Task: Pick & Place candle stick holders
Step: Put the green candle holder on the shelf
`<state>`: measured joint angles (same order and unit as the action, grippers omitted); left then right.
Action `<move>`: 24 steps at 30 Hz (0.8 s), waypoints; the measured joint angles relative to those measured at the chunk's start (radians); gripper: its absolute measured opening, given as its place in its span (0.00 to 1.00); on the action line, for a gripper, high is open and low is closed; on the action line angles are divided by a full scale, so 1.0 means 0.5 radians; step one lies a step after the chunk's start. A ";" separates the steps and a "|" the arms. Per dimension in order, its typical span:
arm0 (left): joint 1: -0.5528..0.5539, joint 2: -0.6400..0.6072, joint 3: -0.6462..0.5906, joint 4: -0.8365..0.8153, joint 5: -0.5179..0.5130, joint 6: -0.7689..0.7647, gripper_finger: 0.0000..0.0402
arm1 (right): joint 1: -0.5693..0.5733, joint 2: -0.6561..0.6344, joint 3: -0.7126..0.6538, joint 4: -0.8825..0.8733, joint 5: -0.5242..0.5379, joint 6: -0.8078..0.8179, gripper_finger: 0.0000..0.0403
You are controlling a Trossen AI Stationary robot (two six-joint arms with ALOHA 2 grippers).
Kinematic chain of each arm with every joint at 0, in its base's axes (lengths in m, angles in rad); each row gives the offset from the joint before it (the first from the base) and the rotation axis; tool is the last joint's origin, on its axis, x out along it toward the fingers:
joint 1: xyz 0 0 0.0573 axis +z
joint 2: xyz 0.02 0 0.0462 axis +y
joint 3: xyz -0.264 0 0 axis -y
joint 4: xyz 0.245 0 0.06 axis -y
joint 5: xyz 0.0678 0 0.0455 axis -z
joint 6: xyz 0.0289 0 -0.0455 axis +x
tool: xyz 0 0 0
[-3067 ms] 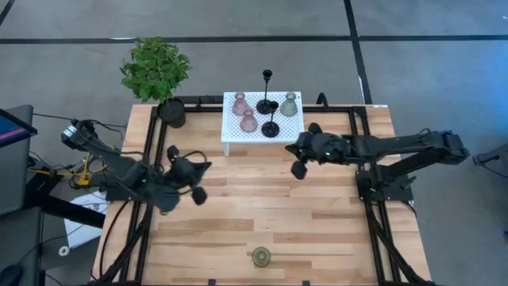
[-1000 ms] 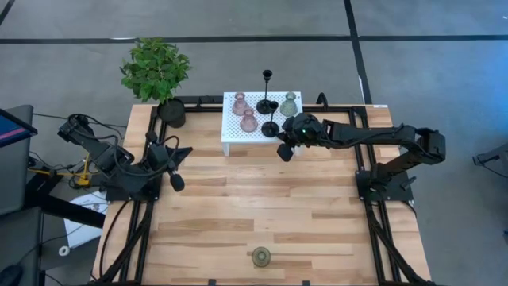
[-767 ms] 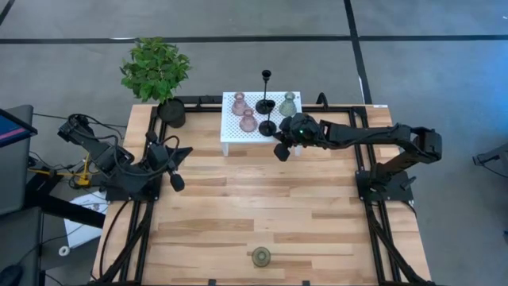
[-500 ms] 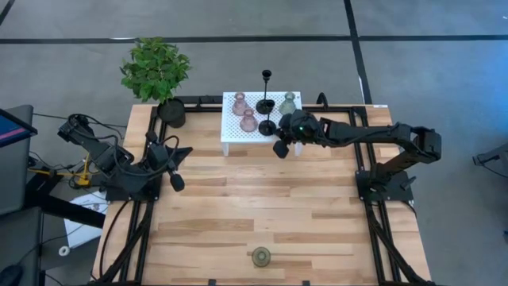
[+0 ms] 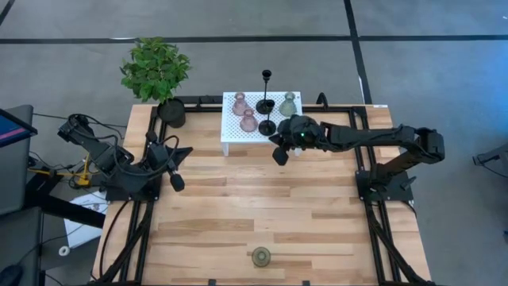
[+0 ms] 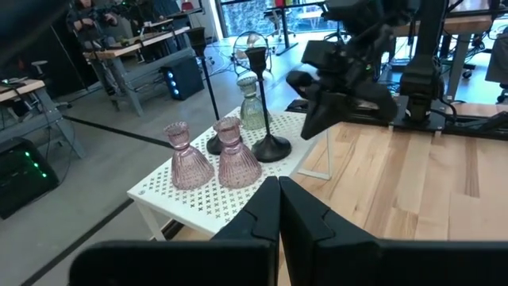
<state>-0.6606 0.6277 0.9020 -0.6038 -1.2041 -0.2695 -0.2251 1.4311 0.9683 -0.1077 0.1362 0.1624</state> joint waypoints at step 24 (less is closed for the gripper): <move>0.000 0.005 0.001 -0.001 0.060 0.007 0.00 | 0.306 -0.588 0.160 -0.892 0.210 0.046 0.00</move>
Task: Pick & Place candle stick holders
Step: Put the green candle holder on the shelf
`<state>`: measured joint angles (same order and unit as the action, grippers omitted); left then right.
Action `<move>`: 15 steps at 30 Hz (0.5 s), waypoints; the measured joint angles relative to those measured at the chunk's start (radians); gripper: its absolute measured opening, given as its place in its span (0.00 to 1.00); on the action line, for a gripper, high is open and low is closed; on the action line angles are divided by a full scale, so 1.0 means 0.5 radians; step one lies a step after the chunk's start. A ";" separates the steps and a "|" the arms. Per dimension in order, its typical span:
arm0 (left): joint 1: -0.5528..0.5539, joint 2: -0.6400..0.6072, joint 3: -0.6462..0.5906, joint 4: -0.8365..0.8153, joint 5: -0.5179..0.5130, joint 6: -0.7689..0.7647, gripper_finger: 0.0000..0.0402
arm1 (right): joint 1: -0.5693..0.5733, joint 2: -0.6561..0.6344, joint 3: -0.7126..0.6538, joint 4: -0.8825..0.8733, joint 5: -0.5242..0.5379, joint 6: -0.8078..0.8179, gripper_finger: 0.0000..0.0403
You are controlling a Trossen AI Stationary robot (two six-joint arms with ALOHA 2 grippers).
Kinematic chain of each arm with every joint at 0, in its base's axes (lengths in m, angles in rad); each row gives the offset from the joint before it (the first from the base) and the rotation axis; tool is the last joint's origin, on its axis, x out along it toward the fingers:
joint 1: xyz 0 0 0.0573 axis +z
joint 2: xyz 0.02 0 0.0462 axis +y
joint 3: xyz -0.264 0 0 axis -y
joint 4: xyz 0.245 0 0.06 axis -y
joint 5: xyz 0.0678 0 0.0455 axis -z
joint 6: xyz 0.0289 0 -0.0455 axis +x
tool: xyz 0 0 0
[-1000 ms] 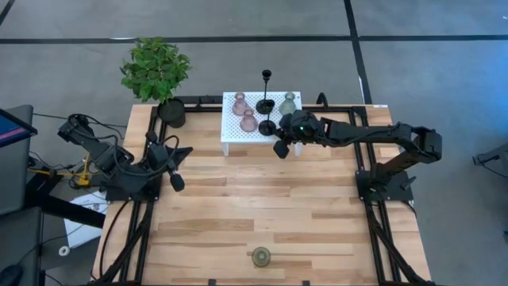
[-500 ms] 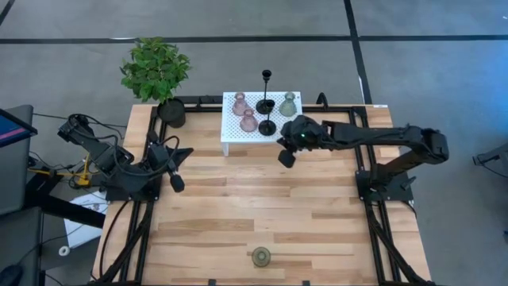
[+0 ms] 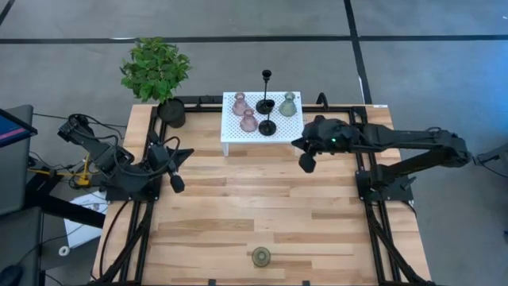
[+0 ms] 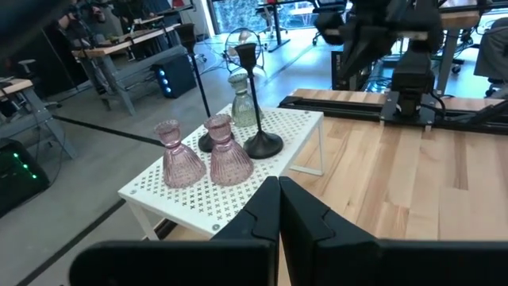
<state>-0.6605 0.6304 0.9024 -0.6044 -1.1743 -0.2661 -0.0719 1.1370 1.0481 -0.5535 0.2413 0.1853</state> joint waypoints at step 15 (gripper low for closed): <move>0.000 -0.001 0.000 0.001 0.017 0.000 0.00 | 0.572 0.002 -0.008 -0.115 0.081 0.439 0.00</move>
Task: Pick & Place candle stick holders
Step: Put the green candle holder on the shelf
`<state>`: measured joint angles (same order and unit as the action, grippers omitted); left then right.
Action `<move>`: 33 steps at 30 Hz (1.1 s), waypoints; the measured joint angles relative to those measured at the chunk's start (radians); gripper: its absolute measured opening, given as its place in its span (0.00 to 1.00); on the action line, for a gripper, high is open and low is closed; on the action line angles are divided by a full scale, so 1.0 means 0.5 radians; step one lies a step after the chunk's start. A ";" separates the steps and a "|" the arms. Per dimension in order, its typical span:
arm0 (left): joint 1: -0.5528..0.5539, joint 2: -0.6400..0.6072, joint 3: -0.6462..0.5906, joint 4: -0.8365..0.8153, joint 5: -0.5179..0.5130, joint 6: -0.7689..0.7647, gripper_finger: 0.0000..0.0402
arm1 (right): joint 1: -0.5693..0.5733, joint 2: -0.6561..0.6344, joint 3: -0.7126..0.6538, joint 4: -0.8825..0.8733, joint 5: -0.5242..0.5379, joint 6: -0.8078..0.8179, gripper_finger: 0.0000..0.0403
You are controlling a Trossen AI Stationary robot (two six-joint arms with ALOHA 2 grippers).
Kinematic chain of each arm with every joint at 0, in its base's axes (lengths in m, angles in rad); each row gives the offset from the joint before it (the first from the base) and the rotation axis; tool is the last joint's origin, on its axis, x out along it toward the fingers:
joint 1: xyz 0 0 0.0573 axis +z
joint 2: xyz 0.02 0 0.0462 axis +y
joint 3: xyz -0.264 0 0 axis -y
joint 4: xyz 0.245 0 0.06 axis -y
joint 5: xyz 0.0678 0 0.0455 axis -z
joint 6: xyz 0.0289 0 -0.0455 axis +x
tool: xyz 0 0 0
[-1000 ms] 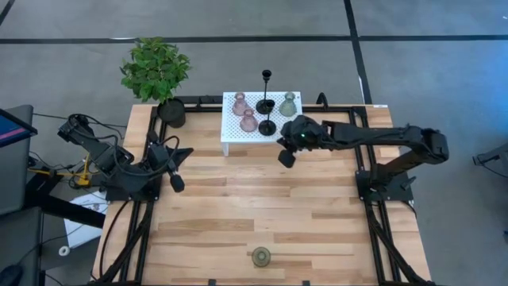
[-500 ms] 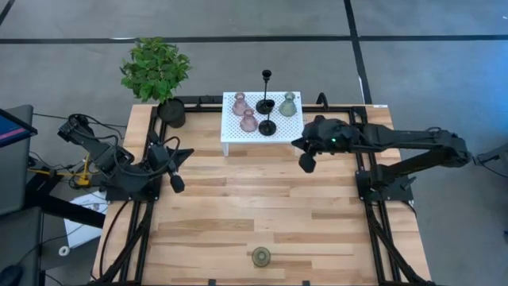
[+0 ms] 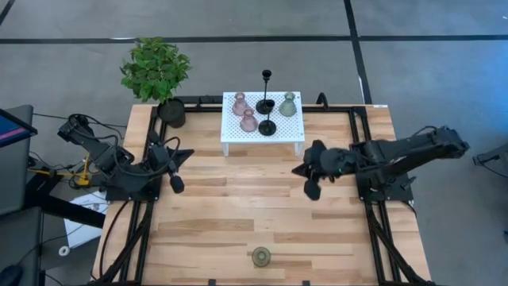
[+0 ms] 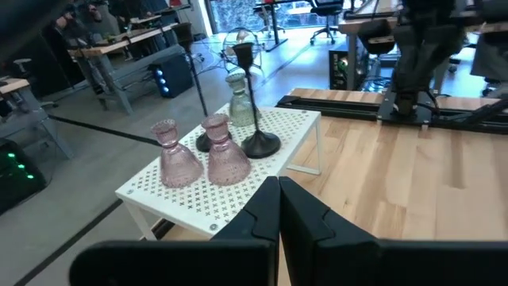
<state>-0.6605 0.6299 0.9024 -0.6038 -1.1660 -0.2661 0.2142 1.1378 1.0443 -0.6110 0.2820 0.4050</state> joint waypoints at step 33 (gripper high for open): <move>0.000 0.521 0.000 0.309 1.013 -0.008 0.00 | 0.711 0.966 0.470 0.253 0.104 0.907 0.00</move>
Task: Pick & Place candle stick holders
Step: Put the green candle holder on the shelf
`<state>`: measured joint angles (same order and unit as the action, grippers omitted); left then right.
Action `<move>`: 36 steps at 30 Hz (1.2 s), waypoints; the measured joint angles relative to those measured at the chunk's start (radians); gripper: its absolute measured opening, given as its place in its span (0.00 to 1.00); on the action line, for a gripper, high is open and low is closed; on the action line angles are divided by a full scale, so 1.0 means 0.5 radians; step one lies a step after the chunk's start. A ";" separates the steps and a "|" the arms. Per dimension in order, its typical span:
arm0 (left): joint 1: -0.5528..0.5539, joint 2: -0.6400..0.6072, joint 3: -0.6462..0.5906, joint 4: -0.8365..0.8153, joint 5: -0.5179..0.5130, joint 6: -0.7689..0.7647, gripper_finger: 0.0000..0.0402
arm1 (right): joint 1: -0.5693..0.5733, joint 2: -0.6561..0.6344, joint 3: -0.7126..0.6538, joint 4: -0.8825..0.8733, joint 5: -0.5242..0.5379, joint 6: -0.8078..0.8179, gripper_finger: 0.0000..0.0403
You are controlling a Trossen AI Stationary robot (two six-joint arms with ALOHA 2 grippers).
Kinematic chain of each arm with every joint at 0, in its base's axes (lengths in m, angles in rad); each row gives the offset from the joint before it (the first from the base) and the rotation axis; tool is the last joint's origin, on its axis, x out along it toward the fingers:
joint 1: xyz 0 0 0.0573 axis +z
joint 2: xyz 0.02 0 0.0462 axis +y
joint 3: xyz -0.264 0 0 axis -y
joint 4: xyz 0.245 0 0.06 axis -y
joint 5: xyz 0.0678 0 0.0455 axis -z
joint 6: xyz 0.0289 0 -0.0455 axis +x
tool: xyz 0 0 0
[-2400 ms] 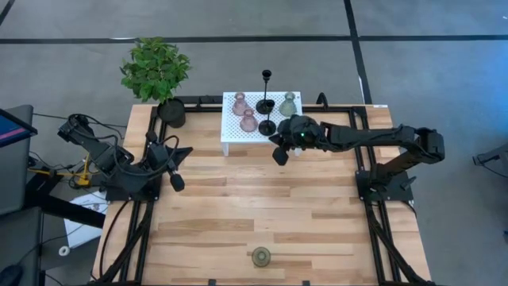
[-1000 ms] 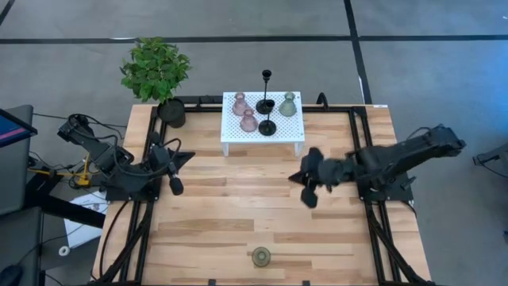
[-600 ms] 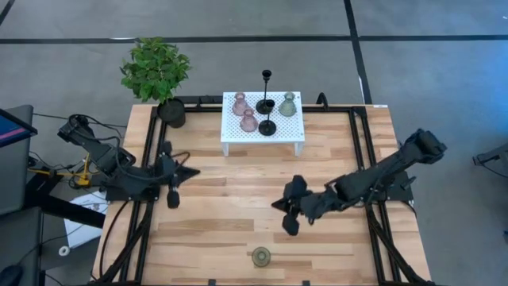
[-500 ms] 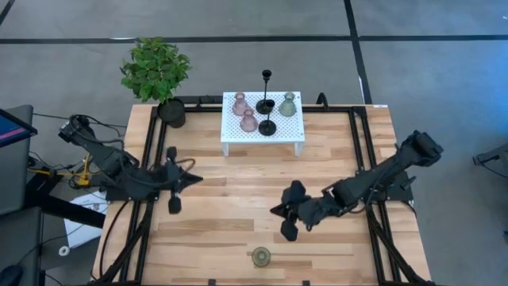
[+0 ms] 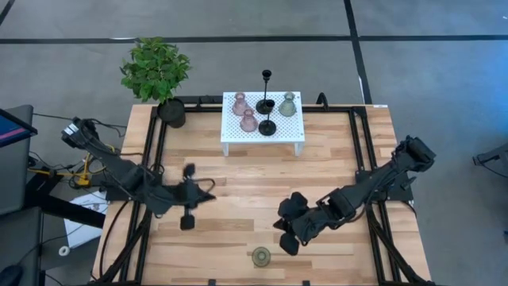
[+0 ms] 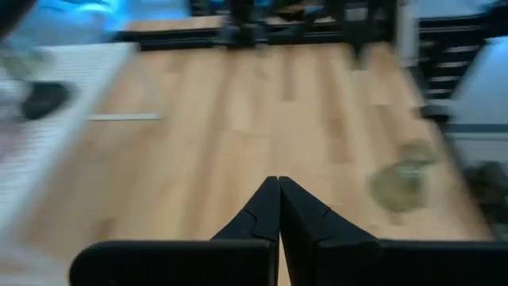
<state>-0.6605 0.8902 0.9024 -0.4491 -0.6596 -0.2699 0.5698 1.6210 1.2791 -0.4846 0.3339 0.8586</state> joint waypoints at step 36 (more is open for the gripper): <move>0.438 1.772 -0.195 2.468 1.886 -0.385 0.00 | -0.059 -0.223 0.013 -0.157 0.695 -0.202 0.00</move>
<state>-0.4415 1.7763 0.8047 0.7848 0.2834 -0.4622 0.5404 1.5097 1.2858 -0.5629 0.6815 0.7578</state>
